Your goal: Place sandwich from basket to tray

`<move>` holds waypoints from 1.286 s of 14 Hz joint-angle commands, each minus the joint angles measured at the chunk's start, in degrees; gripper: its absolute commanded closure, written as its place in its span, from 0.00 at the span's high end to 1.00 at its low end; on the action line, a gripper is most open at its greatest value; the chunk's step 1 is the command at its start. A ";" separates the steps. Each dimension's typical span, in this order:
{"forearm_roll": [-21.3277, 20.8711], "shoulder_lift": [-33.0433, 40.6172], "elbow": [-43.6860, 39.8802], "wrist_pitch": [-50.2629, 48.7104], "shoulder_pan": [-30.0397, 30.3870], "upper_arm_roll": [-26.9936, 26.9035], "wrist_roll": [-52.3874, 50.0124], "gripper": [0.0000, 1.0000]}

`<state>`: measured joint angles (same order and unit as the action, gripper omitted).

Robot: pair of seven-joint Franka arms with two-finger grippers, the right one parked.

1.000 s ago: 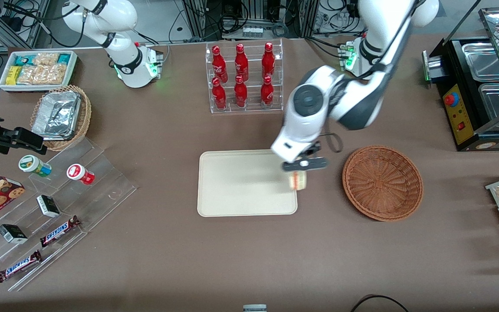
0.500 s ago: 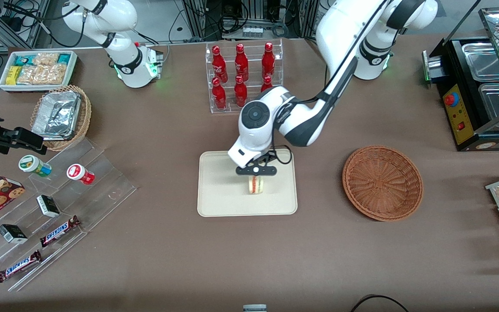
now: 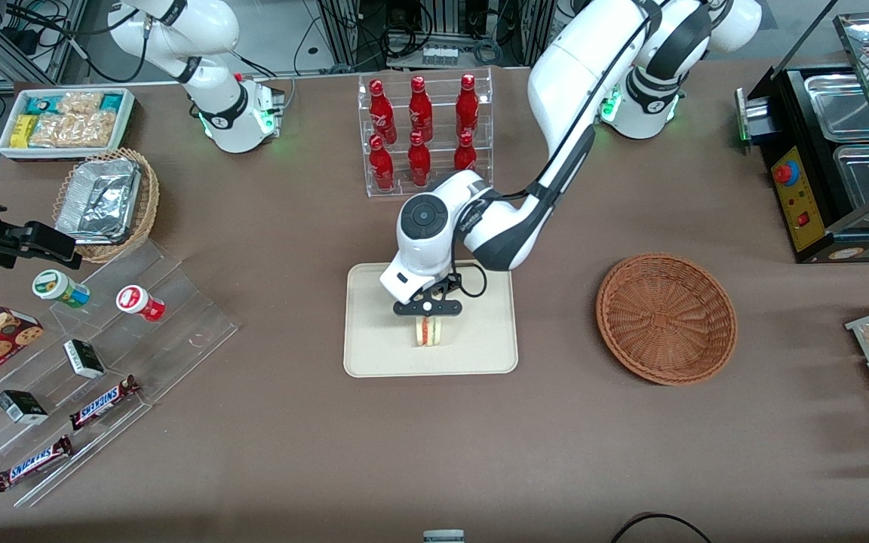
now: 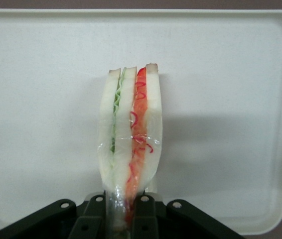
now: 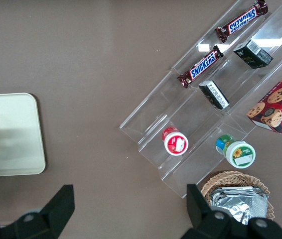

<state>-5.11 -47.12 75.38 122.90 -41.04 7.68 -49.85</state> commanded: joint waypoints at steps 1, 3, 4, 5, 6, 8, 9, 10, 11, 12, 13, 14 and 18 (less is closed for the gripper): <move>-1.75 -1.84 -2.52 0.31 -1.15 -0.83 -2.97 0.13; -1.75 -1.66 -2.43 0.67 -1.15 -0.83 -2.98 0.72; -1.75 -1.75 -2.52 0.76 -1.15 -0.83 -3.06 0.92; -1.75 -1.75 -2.69 0.93 -1.15 -0.83 -3.24 0.96; -1.75 -1.49 -2.87 1.28 -1.15 -0.92 -3.50 0.98; -1.84 -0.18 -2.87 1.02 -0.97 -0.92 -4.03 0.99; -1.84 0.96 -2.78 0.93 -0.80 -1.00 -4.64 0.99; -1.75 2.19 -2.78 0.32 -0.36 -1.01 -5.60 0.99; -1.57 4.73 -2.35 -1.68 -0.01 -1.27 -6.40 0.99; -0.96 7.36 -2.08 -3.88 1.47 -1.62 -7.71 0.99; -0.09 9.91 -1.64 -5.73 3.93 -1.53 -9.98 0.99; 0.09 12.64 -0.94 -8.01 5.08 -1.53 -11.14 0.99; 0.45 23.71 0.47 -25.13 11.49 -1.53 -10.71 0.99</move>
<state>-5.24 -29.97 71.91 103.34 -32.25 5.81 -59.48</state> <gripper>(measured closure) 0.009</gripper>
